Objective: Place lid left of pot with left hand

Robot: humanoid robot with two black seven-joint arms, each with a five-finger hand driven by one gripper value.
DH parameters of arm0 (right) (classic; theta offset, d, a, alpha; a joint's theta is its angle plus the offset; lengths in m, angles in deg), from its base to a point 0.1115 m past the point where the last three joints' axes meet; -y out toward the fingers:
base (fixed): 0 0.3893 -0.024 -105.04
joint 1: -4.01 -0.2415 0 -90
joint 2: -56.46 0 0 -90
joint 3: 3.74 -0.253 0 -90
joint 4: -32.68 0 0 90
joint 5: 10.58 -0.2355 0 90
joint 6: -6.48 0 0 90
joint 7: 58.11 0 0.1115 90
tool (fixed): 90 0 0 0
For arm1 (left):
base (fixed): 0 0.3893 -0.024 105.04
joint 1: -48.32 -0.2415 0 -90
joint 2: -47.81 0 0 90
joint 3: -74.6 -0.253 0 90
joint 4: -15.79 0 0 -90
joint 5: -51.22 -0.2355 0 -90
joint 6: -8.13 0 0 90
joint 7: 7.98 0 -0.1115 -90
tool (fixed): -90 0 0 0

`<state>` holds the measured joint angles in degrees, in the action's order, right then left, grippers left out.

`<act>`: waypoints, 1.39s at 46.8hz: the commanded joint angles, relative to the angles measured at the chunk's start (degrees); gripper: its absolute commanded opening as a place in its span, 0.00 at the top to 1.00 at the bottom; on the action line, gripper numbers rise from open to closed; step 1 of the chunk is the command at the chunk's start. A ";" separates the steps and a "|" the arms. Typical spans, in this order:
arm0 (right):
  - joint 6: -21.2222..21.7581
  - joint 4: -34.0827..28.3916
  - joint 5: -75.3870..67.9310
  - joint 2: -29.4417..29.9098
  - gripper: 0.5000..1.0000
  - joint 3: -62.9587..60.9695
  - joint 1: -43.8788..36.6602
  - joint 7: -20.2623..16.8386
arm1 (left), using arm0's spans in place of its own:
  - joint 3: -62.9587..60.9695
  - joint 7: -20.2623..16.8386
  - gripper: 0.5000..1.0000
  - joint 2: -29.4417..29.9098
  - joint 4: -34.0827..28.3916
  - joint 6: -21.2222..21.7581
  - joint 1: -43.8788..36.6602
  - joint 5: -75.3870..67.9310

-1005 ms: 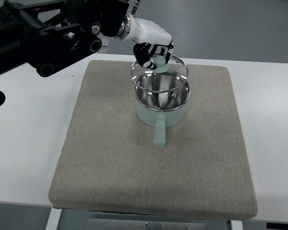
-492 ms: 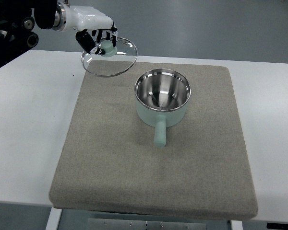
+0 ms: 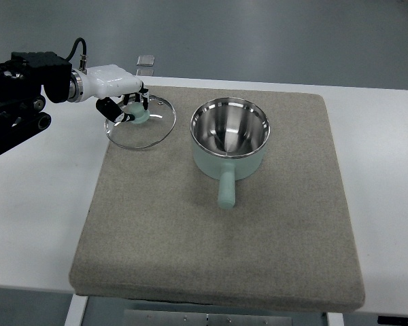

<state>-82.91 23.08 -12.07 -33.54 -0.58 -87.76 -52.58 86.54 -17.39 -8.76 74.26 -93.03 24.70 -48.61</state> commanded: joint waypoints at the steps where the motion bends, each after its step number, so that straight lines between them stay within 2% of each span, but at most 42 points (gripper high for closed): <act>1: -0.08 0.02 -0.01 0.00 0.15 0.00 0.01 0.00 | -0.07 0.01 1.00 -0.73 -0.55 0.01 -0.20 -0.20; 16: 0.00 0.02 0.08 0.00 0.15 0.00 0.01 0.00 | -0.69 0.09 1.00 -1.88 -0.73 0.53 -0.90 0.42; 18: 0.00 -0.07 -0.01 0.00 0.15 0.00 0.01 0.00 | -0.69 0.09 0.79 -1.88 -0.73 0.97 -0.90 0.86; 19: 0.00 0.02 -0.01 0.00 0.15 0.00 0.01 0.00 | -0.60 0.09 0.65 -1.88 -0.73 1.23 -0.90 0.95; 21: 0.00 0.02 0.08 0.00 0.15 0.00 0.01 0.00 | -0.60 0.01 0.30 -1.88 -0.64 2.11 -0.99 1.12; 22: 0.00 0.02 -0.01 0.00 0.15 0.00 0.01 0.00 | -0.60 0.01 0.17 -1.88 -0.64 2.46 -1.08 1.21; 23: 0.00 0.02 -0.01 0.00 0.15 0.00 0.01 0.00 | -0.60 0.01 0.09 -1.88 -0.64 2.81 -1.25 1.47; 25: 0.00 0.02 -0.01 0.00 0.15 0.00 0.01 0.00 | -0.60 0.01 0.02 -1.88 -0.73 3.43 -1.78 2.52; 36: -0.08 -0.07 -0.01 0.00 0.15 0.00 0.01 0.00 | -0.60 0.09 0.01 -1.88 -2.84 3.52 -2.22 18.86; 56: 0.00 0.02 -0.01 0.00 0.15 0.00 0.01 0.00 | 0.72 0.01 0.01 -1.88 -9.96 2.82 -2.31 76.34; 65: 0.00 0.02 0.08 0.00 0.15 0.00 0.01 0.00 | 5.02 0.27 0.01 -1.35 -10.04 0.45 -2.40 85.32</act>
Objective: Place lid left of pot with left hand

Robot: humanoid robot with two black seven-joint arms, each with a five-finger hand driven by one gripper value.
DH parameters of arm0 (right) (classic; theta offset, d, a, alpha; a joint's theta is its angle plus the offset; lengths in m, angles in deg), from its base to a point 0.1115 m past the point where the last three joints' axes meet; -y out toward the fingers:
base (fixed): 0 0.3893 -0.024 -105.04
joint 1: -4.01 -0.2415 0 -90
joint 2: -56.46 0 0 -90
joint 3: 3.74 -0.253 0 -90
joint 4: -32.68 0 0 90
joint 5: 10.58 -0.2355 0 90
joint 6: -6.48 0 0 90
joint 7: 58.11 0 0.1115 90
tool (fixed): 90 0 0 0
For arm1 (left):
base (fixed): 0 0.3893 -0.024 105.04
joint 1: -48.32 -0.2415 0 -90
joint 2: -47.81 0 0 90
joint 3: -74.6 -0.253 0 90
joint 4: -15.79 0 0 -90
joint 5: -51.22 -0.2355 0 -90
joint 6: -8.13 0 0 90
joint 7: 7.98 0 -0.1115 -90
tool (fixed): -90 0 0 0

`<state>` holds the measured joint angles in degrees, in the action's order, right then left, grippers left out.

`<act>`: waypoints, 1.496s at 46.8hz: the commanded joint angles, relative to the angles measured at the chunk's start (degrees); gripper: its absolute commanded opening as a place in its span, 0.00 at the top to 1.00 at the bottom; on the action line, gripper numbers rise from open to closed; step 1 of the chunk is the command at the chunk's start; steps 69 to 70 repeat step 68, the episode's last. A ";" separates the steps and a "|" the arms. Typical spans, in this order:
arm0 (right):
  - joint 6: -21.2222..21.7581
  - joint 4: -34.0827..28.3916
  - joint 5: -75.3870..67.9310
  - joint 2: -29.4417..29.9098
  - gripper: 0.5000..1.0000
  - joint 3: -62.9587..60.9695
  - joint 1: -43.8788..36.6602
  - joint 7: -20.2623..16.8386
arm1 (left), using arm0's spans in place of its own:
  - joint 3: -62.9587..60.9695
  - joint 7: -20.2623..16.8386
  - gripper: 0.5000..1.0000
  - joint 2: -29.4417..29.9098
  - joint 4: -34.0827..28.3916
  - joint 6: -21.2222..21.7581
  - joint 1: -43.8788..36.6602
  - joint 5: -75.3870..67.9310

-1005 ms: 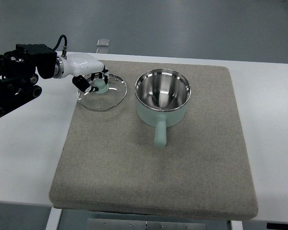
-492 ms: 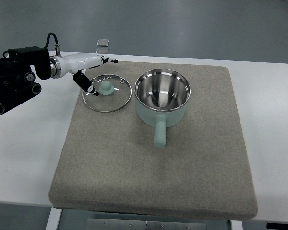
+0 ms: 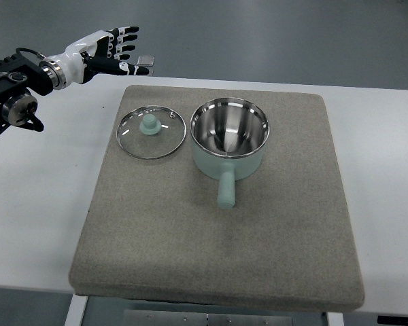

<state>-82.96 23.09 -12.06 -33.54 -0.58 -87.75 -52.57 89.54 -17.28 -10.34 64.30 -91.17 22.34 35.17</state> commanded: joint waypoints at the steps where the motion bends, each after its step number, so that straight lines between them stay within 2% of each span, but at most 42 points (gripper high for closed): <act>1: 0.05 0.02 -0.01 0.00 0.15 0.00 0.01 0.00 | 2.89 0.17 0.01 0.23 -0.09 -2.20 -0.13 2.07; 9: -0.04 -0.07 -0.01 0.00 0.15 0.00 0.01 0.00 | 9.83 1.57 0.01 -0.03 -3.60 -11.51 -1.71 10.85; 12: 0.05 0.02 -0.01 0.00 0.15 0.00 0.01 0.00 | 10.37 3.06 0.01 -0.12 -5.18 -15.12 -1.97 15.24; 14: -0.04 0.02 -0.01 0.00 0.15 0.00 0.01 0.00 | 10.37 4.47 0.01 -0.30 -5.62 -16.00 -1.97 18.41; 21: 0.05 0.02 -0.01 0.00 0.15 0.00 0.01 0.00 | 10.46 8.60 0.01 -0.47 -7.38 -16.01 -3.29 28.08; 36: 0.05 0.02 0.07 0.00 0.15 0.00 0.01 0.00 | 14.23 9.22 0.01 -5.39 -11.60 -15.74 -6.10 30.47; 70: 0.23 -0.69 0.07 0.00 0.15 0.09 0.36 0.08 | 14.67 9.92 0.01 -4.96 -12.04 -17.06 -8.04 30.38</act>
